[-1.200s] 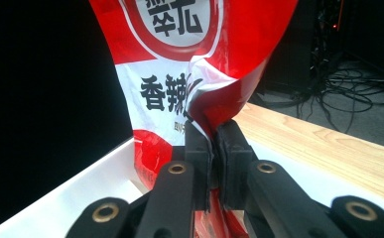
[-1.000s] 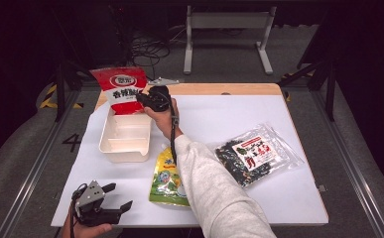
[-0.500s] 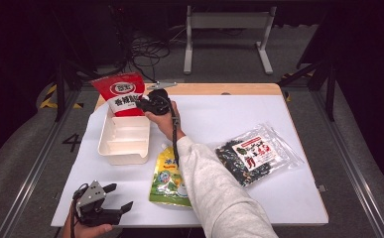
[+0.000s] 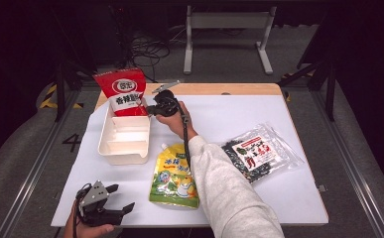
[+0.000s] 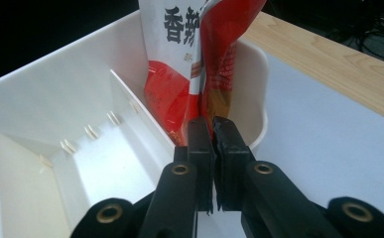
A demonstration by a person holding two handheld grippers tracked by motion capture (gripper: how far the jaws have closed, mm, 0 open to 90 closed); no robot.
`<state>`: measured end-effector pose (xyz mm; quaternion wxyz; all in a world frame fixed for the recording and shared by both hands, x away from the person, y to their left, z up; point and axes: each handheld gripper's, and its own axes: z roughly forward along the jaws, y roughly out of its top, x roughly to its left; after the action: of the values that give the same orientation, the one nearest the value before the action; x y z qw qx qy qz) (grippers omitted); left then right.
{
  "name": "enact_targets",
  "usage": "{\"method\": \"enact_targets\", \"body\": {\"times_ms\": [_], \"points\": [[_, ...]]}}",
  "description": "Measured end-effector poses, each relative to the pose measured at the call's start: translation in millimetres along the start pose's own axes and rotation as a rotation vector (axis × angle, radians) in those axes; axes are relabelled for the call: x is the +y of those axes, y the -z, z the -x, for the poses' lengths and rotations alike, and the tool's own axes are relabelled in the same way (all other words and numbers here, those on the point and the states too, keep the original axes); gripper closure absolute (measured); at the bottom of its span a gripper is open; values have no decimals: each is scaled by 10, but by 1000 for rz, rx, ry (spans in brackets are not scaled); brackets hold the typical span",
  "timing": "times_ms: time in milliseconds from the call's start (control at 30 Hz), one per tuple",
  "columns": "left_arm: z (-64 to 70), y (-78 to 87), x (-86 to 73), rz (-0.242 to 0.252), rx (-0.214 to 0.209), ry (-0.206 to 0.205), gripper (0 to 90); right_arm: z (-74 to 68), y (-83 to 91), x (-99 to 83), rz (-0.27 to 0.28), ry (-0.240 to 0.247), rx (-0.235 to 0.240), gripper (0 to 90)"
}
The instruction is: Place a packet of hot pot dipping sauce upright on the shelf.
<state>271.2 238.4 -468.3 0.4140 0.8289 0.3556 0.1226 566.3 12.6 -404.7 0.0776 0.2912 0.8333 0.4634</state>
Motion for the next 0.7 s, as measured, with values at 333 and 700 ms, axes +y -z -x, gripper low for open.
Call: {"method": "enact_targets", "body": {"times_ms": [333,700], "points": [[-4,-8,9,-1,-7,-4,150,-77,-90,5,-42,55,-54,888],[-8,-21,23,2,-11,-10,150,-125,-133,-1,-83,97,-104,871]]}}
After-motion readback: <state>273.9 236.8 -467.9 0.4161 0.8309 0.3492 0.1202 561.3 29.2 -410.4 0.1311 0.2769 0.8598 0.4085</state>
